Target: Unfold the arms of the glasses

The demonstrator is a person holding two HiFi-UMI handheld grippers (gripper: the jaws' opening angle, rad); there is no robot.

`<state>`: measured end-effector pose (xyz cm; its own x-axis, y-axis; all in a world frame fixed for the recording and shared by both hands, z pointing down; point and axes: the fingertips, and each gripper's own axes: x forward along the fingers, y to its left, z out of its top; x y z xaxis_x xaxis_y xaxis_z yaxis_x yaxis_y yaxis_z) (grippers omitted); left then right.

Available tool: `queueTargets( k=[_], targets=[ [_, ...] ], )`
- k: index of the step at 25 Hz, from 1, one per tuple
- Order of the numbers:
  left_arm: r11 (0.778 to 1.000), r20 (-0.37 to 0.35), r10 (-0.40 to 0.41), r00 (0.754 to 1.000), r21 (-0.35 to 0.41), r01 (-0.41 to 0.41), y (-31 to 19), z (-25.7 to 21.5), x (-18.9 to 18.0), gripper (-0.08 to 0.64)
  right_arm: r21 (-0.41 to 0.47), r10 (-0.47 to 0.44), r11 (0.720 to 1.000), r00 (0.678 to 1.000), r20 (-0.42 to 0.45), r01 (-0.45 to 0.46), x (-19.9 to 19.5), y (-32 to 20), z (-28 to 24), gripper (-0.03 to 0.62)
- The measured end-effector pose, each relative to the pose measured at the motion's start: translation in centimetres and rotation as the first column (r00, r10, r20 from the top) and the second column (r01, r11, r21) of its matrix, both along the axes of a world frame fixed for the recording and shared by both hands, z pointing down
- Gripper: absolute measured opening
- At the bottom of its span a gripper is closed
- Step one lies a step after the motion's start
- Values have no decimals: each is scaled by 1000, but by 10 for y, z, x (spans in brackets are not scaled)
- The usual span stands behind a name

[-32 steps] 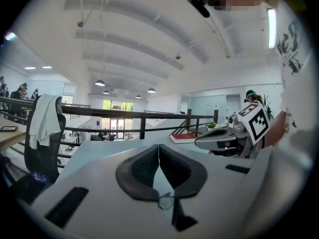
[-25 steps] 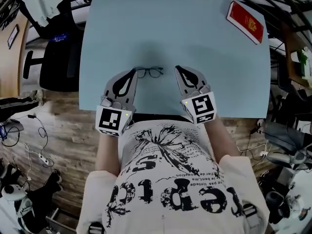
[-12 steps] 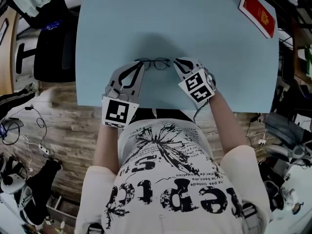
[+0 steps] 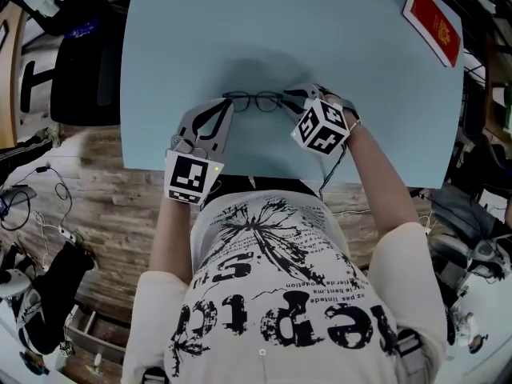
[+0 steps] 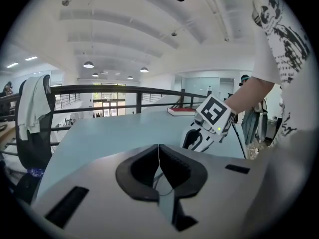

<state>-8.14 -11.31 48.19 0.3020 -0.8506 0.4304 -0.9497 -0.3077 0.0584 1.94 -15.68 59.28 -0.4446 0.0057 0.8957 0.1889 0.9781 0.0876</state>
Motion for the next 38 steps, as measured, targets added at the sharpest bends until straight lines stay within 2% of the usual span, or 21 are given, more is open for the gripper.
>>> queueTargets(
  k=[4, 7, 10, 12, 13, 15, 19, 23, 29, 31, 33, 38],
  targets=[
    [999, -4, -3, 1000, -41, 3, 0, 13, 2, 20, 6, -113, 994, 992, -50, 114, -2, 6, 4, 54],
    [997, 1, 14, 1000, -82, -14, -1, 25, -1, 20, -10, -153, 988, 986, -64, 153, -6, 10, 7, 38],
    [981, 38, 113, 993, -160, -105, 0, 43, 7, 20, -21, -161, 987, 985, -57, 160, -8, 13, 6, 37],
    [955, 89, 221, 971, -222, -197, 0, 54, 17, 20, -18, -167, 986, 984, -58, 166, -8, 14, 5, 37],
    [938, 124, 278, 952, -249, -242, -1, 58, 22, 20, -15, -168, 986, 984, -59, 167, -8, 14, 5, 37],
    [897, 195, 390, 900, -302, -324, -7, 63, 31, 21, -10, -166, 986, 984, -61, 166, -9, 14, 4, 37],
    [801, 289, 570, 769, -405, -441, -17, 75, 48, 33, -18, -149, 989, 987, -57, 148, -7, 15, 3, 37],
    [699, 313, 695, 647, -505, -506, -20, 91, 57, 38, -23, -142, 990, 988, -58, 141, -6, 14, 4, 37],
    [581, 305, 804, 510, -589, -562, -22, 97, 70, 72, -24, -138, 990, 989, -61, 137, -1, 10, 1, 37],
    [561, 308, 820, 482, -600, -571, -22, 101, 75, 71, -27, -136, 991, 989, -65, 134, 1, 11, 2, 37],
    [550, 312, 829, 464, -608, -573, -23, 106, 78, 69, -31, -135, 991, 989, -67, 133, 4, 12, 3, 37],
    [548, 325, 833, 448, -601, -582, -23, 108, 84, 34, -39, -135, 990, 988, -71, 133, 9, 11, 4, 37]
  ],
)
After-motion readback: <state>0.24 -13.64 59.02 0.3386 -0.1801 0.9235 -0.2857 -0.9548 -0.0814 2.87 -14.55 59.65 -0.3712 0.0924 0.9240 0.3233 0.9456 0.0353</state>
